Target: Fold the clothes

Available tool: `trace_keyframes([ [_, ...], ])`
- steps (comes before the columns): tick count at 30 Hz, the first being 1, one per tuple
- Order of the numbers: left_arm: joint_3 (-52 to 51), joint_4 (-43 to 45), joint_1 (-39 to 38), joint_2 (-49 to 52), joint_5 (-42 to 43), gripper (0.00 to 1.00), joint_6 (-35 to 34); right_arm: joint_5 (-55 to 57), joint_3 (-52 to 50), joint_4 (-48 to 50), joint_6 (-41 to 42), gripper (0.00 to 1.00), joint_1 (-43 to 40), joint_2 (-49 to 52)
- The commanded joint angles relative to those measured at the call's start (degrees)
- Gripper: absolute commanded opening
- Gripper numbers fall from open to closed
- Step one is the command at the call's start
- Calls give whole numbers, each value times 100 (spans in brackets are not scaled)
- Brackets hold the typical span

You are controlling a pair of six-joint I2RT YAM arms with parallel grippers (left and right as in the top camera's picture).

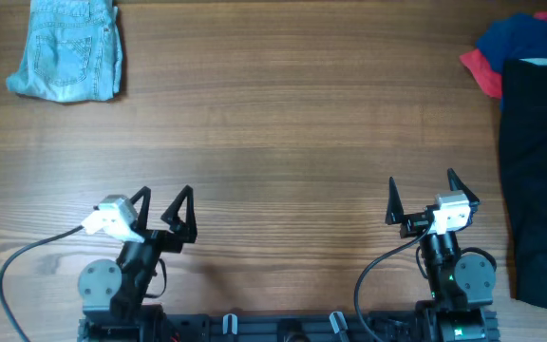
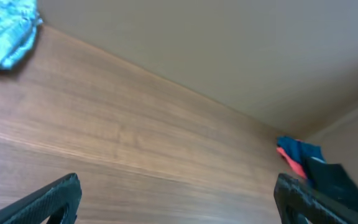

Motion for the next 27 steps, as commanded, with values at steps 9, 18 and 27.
trace_keyframes([
  [9, -811, 852, 87, -138, -1421, 100, 433, -72, -7, 11, 63, 100, 22, -68],
  [18, -1008, 1934, 87, -138, -1399, 100, 922, -72, -7, 13, 63, 100, 22, -68],
  [27, -1008, 1220, 85, -138, -1419, 100, 1368, -72, -7, 11, 63, 100, 22, -68],
])
